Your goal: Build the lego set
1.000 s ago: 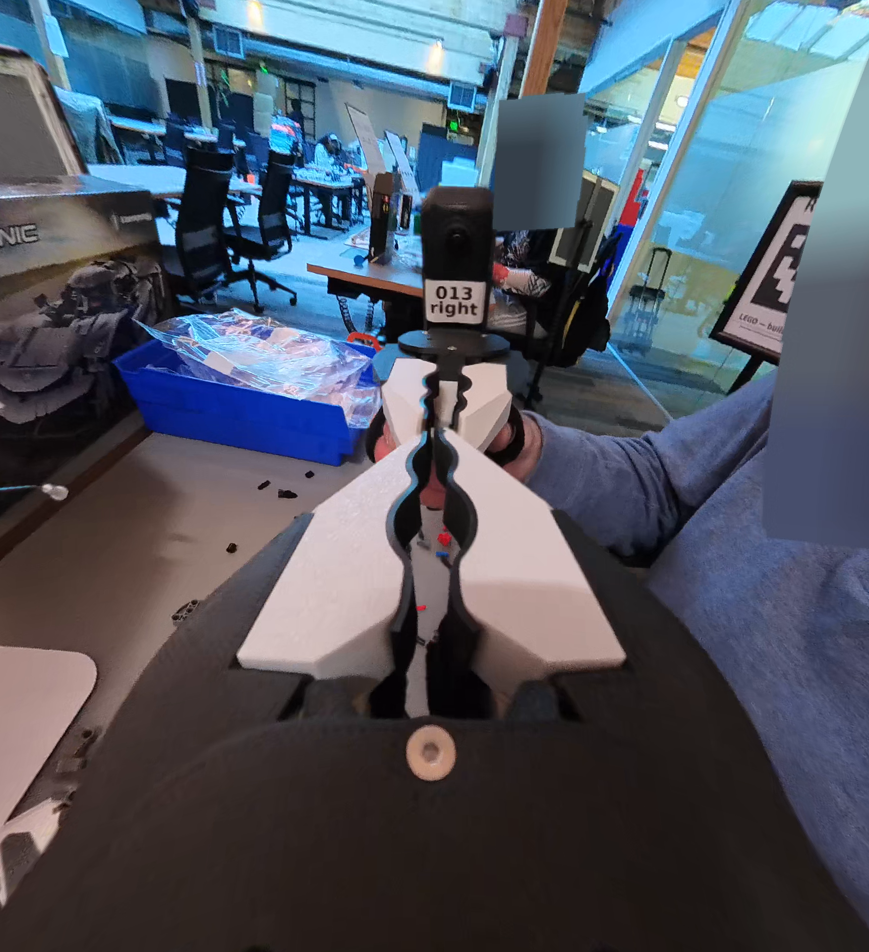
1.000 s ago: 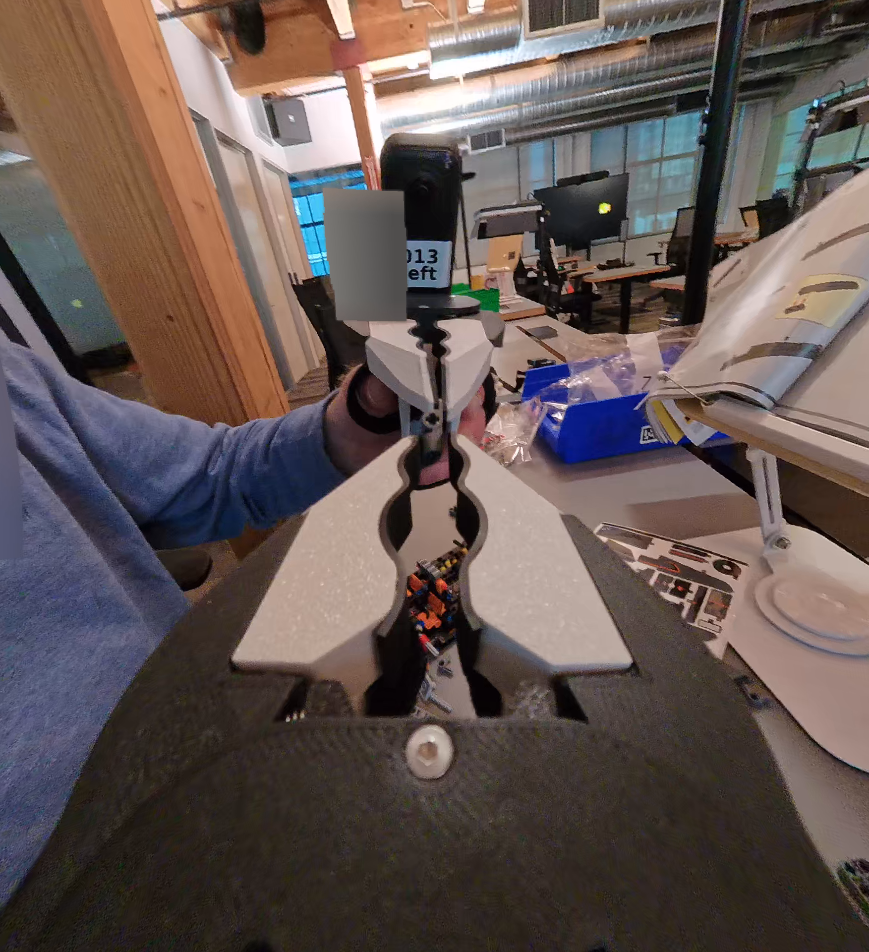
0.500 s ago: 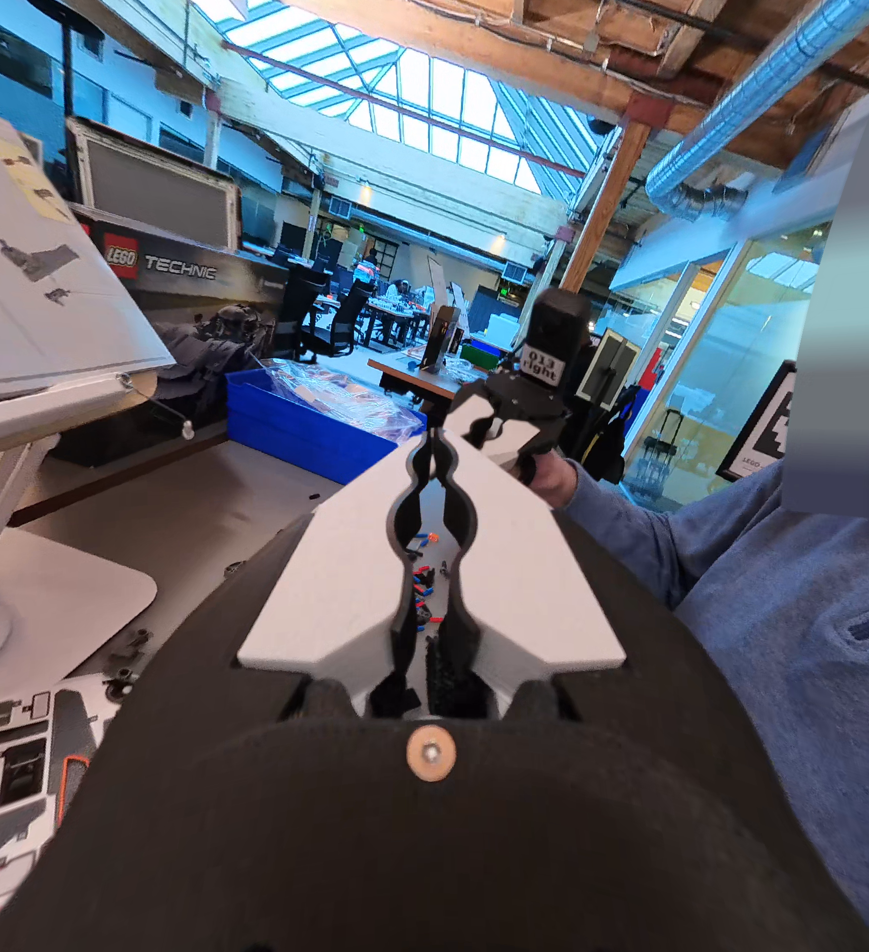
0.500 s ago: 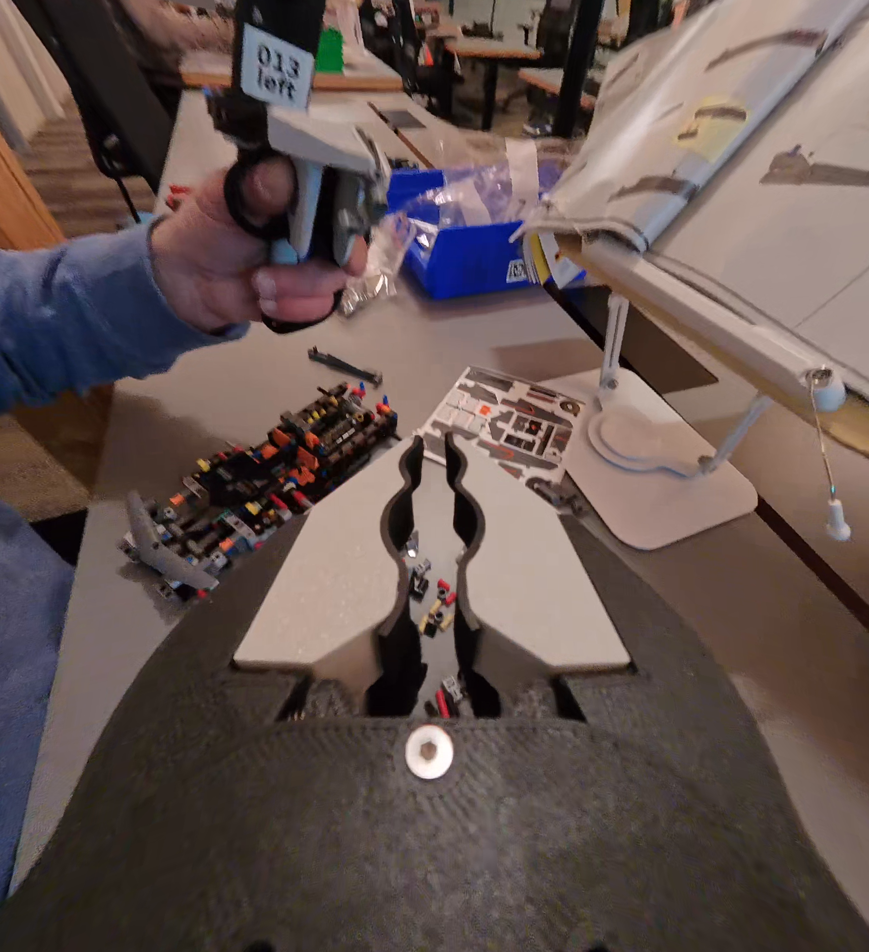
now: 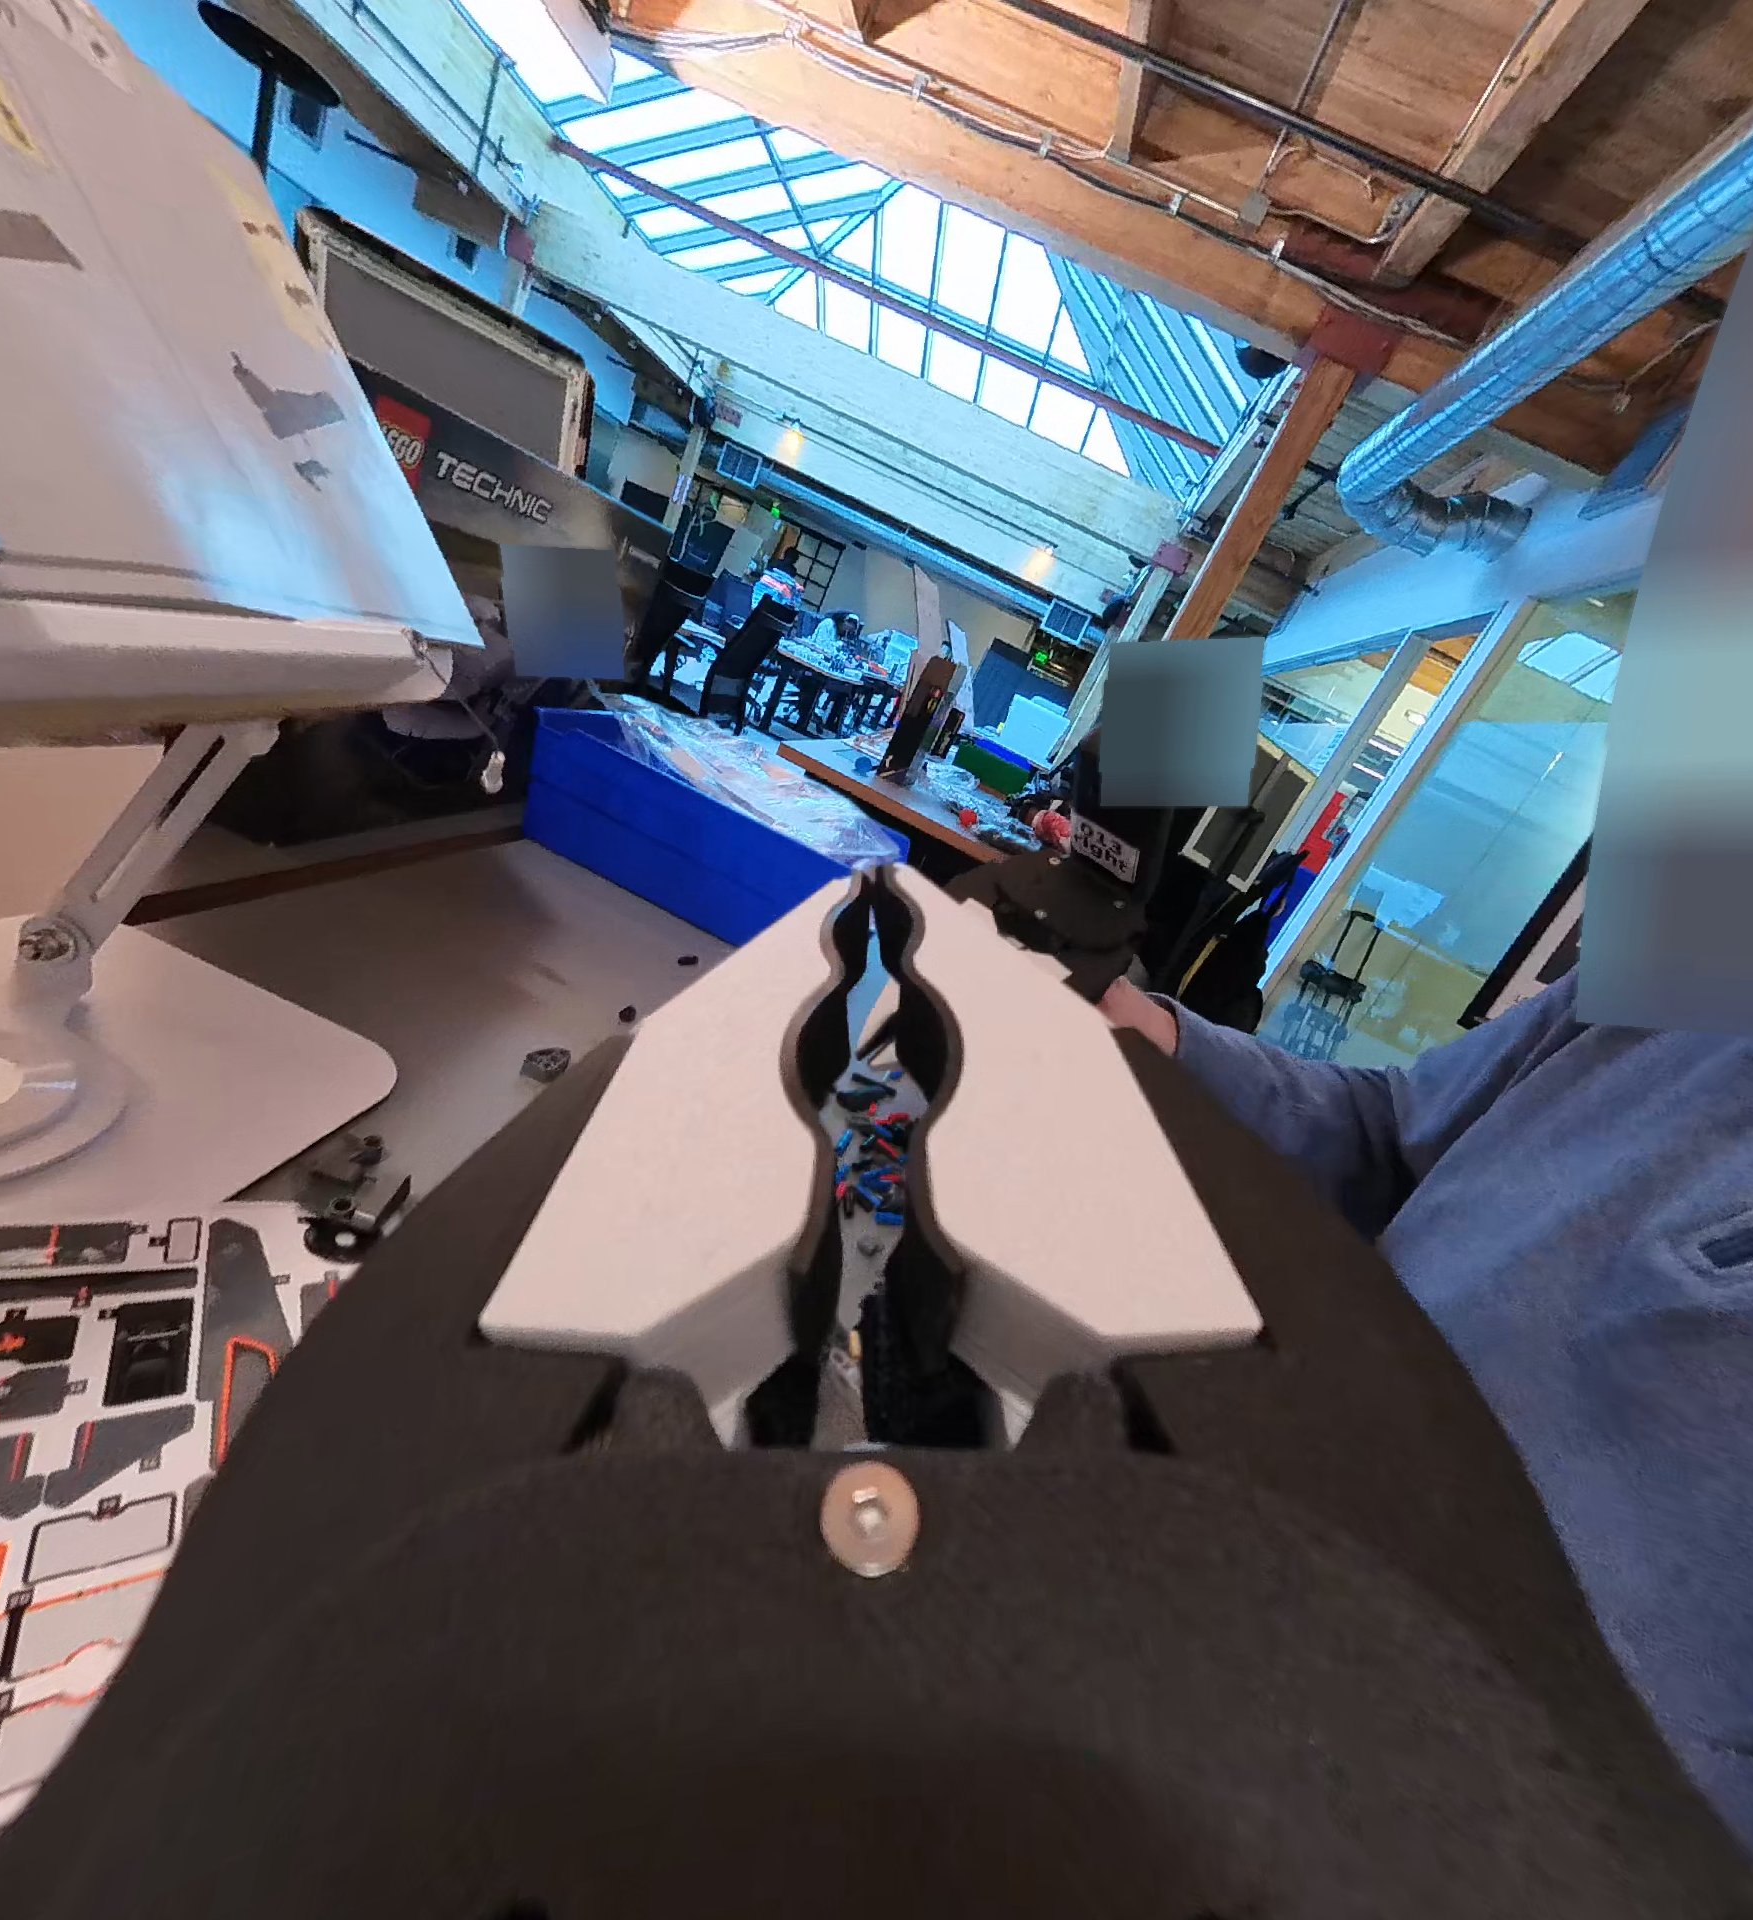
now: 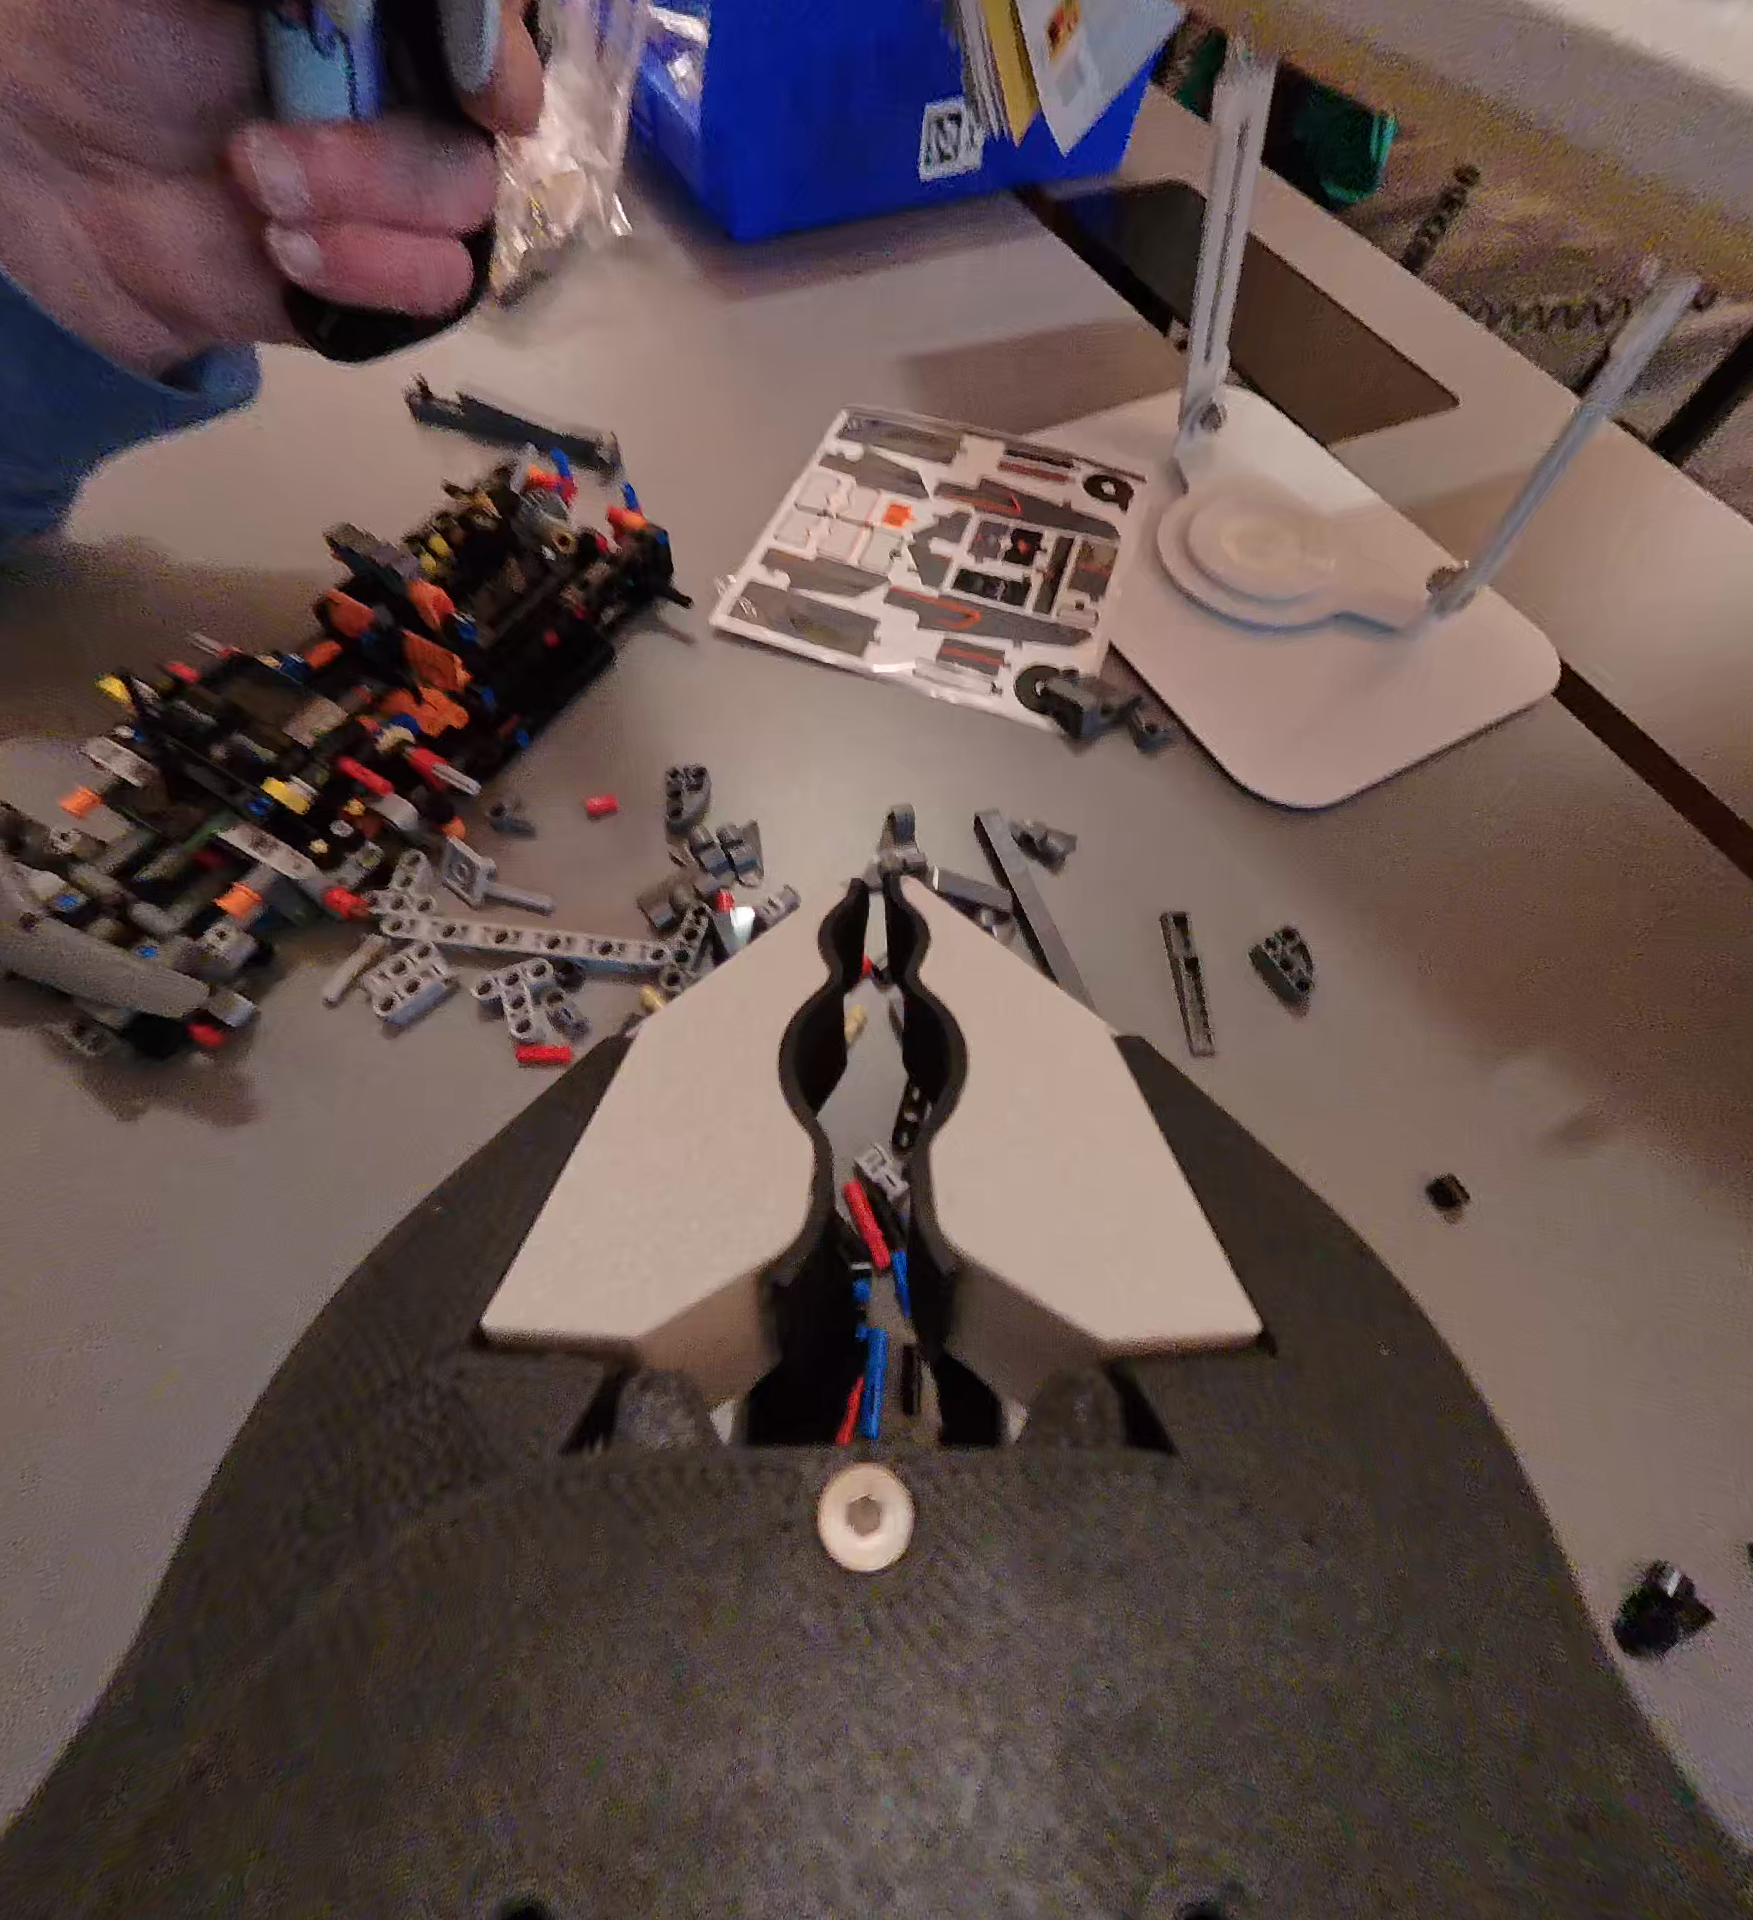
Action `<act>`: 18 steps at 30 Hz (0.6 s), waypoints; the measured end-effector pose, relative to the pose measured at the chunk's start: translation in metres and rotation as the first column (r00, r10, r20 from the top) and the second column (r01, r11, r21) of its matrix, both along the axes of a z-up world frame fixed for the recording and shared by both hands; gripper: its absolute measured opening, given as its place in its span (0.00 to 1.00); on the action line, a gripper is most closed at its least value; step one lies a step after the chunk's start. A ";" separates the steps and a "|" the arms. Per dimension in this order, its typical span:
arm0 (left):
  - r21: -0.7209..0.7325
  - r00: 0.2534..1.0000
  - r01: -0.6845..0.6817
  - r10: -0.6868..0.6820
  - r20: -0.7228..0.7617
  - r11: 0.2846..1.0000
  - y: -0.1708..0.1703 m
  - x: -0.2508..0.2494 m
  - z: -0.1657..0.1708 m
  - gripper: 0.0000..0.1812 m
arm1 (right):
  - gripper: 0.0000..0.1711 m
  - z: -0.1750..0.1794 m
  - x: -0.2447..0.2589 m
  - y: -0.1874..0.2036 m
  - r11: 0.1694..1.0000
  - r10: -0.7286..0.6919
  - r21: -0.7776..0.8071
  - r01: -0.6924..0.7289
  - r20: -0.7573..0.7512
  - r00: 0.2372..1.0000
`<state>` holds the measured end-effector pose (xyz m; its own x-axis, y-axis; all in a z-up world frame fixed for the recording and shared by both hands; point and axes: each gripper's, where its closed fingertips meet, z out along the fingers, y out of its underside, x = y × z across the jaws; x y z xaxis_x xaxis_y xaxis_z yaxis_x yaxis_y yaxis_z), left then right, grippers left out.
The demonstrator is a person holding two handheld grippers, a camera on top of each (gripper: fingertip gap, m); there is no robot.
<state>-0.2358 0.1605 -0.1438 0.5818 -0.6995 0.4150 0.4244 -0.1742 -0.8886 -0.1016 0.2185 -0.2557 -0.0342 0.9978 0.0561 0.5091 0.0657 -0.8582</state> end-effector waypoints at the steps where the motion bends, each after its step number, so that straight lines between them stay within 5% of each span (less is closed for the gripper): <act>1: -0.005 1.000 0.002 -0.002 0.002 1.000 0.001 0.000 -0.003 0.00 | 0.00 -0.007 0.002 0.003 1.000 -0.016 0.015 0.016 0.022 1.000; 18: -0.040 1.000 0.011 -0.010 0.024 0.999 0.002 -0.002 -0.025 0.00 | 0.03 -0.094 -0.001 -0.002 0.998 -0.049 0.059 0.033 0.291 0.955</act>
<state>-0.2377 0.1629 -0.1690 0.5638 -0.6883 0.4565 0.4436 -0.2139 -0.8703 -0.1026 0.2165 -0.3497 -0.0165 0.9946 0.1025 0.7405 0.0810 -0.6672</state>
